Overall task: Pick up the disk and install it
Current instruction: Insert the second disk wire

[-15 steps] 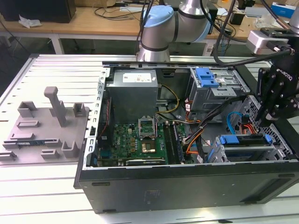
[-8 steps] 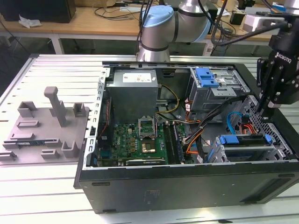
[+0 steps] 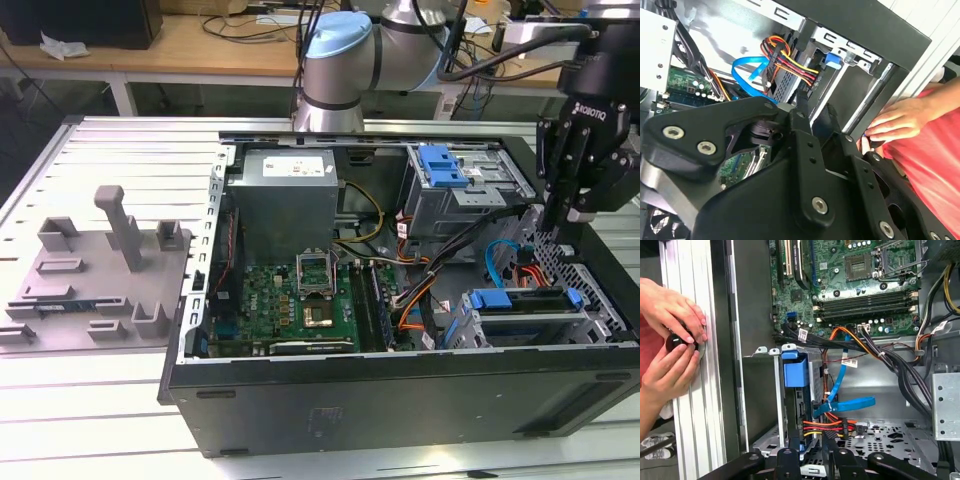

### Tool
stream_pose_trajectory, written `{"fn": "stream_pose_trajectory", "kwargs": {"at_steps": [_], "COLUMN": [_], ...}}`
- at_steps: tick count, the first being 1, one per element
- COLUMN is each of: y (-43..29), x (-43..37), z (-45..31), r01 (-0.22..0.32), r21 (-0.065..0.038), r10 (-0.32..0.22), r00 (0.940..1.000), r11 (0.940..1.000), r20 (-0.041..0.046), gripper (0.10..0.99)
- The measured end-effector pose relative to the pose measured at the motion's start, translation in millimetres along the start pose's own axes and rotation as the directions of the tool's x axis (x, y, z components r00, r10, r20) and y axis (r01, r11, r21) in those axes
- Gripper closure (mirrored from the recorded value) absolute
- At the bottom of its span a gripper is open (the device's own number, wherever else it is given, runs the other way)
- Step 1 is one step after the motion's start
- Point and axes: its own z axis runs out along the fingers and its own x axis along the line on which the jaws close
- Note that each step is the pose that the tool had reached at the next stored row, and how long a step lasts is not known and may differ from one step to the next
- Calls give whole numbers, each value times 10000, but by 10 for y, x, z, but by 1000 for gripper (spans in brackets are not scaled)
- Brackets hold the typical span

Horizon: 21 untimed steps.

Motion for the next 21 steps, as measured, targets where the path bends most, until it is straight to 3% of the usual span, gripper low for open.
{"fn": "stream_pose_trajectory", "kwargs": {"at_steps": [4,10,21], "y": [30,138,164], "x": [-7,-13,-26], "z": [4,49,119], "r01": [-22,-107,-319], "r21": [27,32,-24], "r10": [22,107,319], "r00": [10000,9999,9995], "r11": [10000,9999,9995], "r20": [2,3,-5], "gripper": [769,769,769]}}
